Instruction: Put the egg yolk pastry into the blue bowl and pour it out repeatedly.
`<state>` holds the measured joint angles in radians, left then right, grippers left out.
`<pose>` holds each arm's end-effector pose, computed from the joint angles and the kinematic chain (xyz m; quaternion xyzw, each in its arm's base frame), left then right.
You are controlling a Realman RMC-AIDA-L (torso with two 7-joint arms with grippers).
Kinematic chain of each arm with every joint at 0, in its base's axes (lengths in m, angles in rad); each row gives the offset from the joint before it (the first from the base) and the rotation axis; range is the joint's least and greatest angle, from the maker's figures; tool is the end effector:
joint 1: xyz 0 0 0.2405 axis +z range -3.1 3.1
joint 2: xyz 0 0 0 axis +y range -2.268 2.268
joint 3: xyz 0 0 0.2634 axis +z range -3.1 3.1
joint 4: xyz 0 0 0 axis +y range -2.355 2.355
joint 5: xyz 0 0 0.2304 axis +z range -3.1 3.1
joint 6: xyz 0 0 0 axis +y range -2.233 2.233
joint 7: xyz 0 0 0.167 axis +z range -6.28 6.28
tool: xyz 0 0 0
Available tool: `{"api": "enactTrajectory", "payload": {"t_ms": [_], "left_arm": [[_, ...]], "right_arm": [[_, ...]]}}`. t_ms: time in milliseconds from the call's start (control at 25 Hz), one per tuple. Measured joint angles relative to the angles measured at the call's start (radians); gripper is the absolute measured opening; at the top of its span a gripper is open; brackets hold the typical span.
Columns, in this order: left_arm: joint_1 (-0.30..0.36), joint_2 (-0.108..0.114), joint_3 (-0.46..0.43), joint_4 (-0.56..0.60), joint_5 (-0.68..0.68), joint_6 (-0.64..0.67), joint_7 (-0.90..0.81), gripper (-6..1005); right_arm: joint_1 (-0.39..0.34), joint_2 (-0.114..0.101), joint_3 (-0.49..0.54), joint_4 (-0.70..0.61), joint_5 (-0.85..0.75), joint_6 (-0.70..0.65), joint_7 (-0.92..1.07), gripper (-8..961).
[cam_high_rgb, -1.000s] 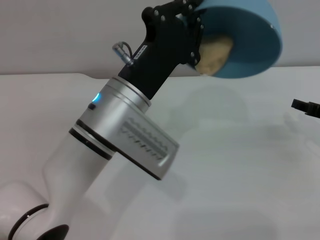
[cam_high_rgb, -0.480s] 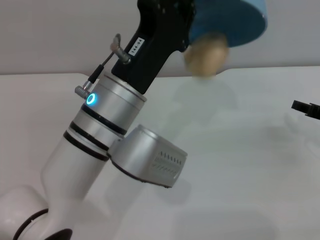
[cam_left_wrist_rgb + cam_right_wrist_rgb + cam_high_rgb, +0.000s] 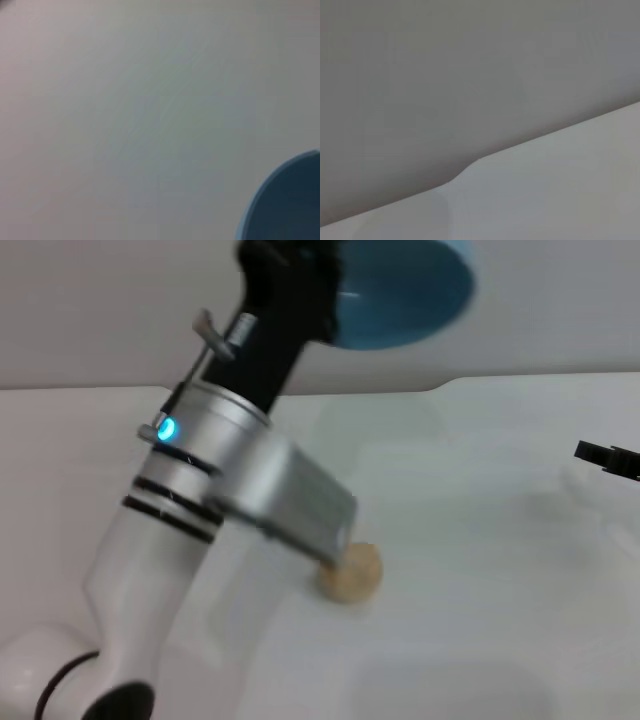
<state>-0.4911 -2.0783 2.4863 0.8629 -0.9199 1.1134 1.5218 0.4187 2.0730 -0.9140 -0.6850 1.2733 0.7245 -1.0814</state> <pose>-0.1069 0.3648 -0.0876 -0.6308 0.3467 -0.1061 0.6861 0.3740 0.4103 0.0048 -0.6981 0.5615 0.1994 0.3971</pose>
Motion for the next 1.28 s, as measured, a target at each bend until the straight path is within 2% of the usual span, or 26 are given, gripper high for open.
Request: {"api": "enactTrajectory", "payload": {"t_ms": [80, 160, 280, 320, 400, 520, 800, 960, 1040, 1120, 1280], "left_arm": [[-0.012, 0.001, -0.033, 0.058, -0.207, -0.070, -0.016, 26], [-0.016, 0.004, -0.092, 0.117, -0.349, -0.150, -0.018, 25], [-0.007, 0.009, -0.291, 0.217, -0.603, -0.427, 0.022, 23], [-0.005, 0.009, -0.321, 0.225, -0.640, -0.471, 0.039, 23], [0.000, 0.012, -0.431, 0.244, -0.796, -0.614, 0.119, 22], [-0.001, 0.016, -0.498, 0.248, -0.998, -0.685, 0.233, 21], [-0.002, 0.023, -0.553, 0.255, -1.448, -0.692, 0.538, 20], [-0.012, 0.028, -0.554, 0.273, -1.710, -0.634, 0.725, 21], [-0.028, 0.028, -0.555, 0.288, -1.850, -0.566, 0.841, 21], [-0.048, 0.025, -0.555, 0.305, -1.937, -0.478, 0.923, 20], [-0.072, 0.018, -0.552, 0.361, -1.955, -0.318, 0.983, 20]], "right_arm": [[0.001, 0.000, -0.015, -0.003, 0.000, 0.002, 0.000, 381], [0.002, -0.001, -0.040, -0.009, 0.000, 0.003, 0.000, 381], [0.009, -0.003, -0.080, -0.019, 0.000, 0.010, 0.000, 380], [0.012, -0.003, -0.091, -0.023, 0.000, 0.016, 0.000, 380], [0.017, -0.004, -0.115, -0.037, -0.002, 0.032, 0.000, 380], [0.020, -0.004, -0.161, -0.075, -0.005, 0.058, 0.000, 380], [0.028, -0.005, -0.265, -0.162, -0.009, 0.070, 0.000, 379], [0.038, -0.005, -0.304, -0.195, -0.012, 0.070, 0.000, 378], [0.047, -0.005, -0.320, -0.204, -0.020, 0.070, 0.000, 378], [0.054, -0.005, -0.333, -0.212, -0.037, 0.070, 0.000, 377], [0.075, -0.007, -0.377, -0.240, -0.113, 0.071, 0.007, 377]]}}
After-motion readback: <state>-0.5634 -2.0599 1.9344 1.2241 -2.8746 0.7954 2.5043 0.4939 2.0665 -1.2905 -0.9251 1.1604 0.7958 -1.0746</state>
